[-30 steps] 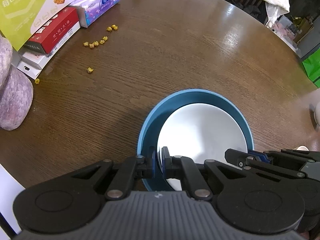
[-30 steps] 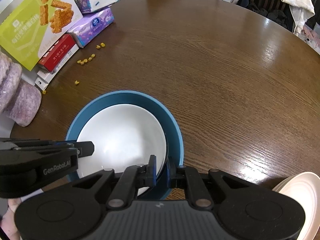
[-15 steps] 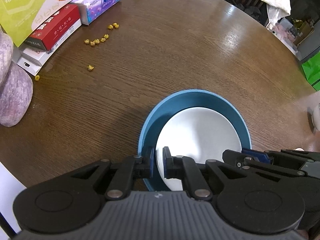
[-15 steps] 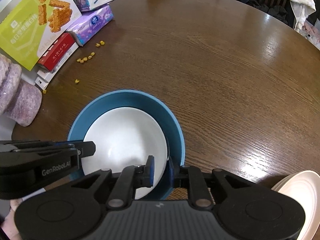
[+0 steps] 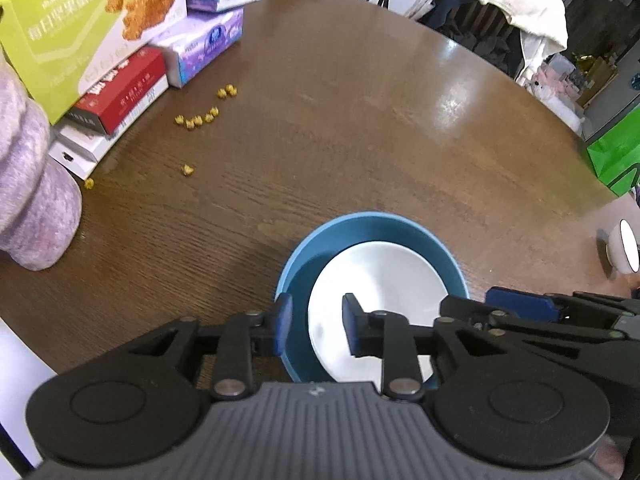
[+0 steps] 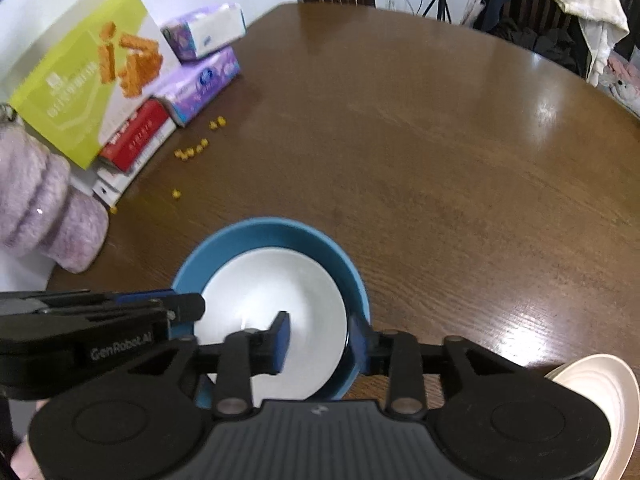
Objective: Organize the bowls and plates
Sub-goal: 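Open both grippers to release the white bowl inside the blue bowl, then raise both open grippers away from the nested bowls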
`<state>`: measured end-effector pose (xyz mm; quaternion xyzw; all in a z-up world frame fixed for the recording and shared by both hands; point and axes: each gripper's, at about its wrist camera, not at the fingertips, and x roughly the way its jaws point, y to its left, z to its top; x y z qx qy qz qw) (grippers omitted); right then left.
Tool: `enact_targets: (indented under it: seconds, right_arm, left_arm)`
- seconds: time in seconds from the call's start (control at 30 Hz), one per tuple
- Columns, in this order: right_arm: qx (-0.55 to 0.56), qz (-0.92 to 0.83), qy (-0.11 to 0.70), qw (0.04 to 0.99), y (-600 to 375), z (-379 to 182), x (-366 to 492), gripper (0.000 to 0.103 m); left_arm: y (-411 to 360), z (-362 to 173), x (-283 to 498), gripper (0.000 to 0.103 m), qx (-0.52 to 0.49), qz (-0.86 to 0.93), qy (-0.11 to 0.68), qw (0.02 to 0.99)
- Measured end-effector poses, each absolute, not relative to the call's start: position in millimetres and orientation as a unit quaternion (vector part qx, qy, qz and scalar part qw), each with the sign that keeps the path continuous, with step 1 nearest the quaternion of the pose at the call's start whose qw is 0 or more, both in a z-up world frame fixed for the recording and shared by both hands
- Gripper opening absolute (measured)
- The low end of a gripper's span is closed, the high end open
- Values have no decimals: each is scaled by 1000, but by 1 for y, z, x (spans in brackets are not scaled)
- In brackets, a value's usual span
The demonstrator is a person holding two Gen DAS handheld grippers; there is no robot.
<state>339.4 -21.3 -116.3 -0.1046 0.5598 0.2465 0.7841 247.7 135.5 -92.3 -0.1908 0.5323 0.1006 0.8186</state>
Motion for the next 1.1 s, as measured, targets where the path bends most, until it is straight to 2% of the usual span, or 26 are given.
enact_targets:
  seconds: [0.07,0.17,0.2,0.33,0.47,0.53,0.67,0.73,0.8,1.1]
  right_arm:
    - [-102,244,555,789,-26,-111,339,41]
    - [-99,243,550,793,-33,-104,337,52]
    - [-99,243,549,794,-36,-103,335,57]
    - [-90,240,546,797,-51,-98,327,76]
    - [-82,222,547,803,-72,-94,322,82]
    - [-76,209,545,808,-85,-90,320,83]
    - [-60,183,541,819,-108,-85,316,90]
    - [-49,165,539,825,-120,-83,313,99]
    - [-41,148,536,830,-131,-80,309,103]
    - [0,79,522,849,-174,-69,280,103]
  left_arm:
    - [136,-86,244,39,-190,102,526,823]
    - [135,-78,237,51,-185,105,518,829]
    - [135,-76,234,53,-184,104,516,830]
    - [133,-71,224,77,-178,102,510,835]
    - [127,-67,213,95,-179,83,502,842]
    - [123,-65,208,99,-178,74,495,847]
    - [112,-61,200,103,-176,45,484,856]
    - [108,-59,199,103,-174,32,482,858]
    - [103,-57,199,103,-170,16,481,860]
    - [87,-43,198,103,-133,-42,467,873]
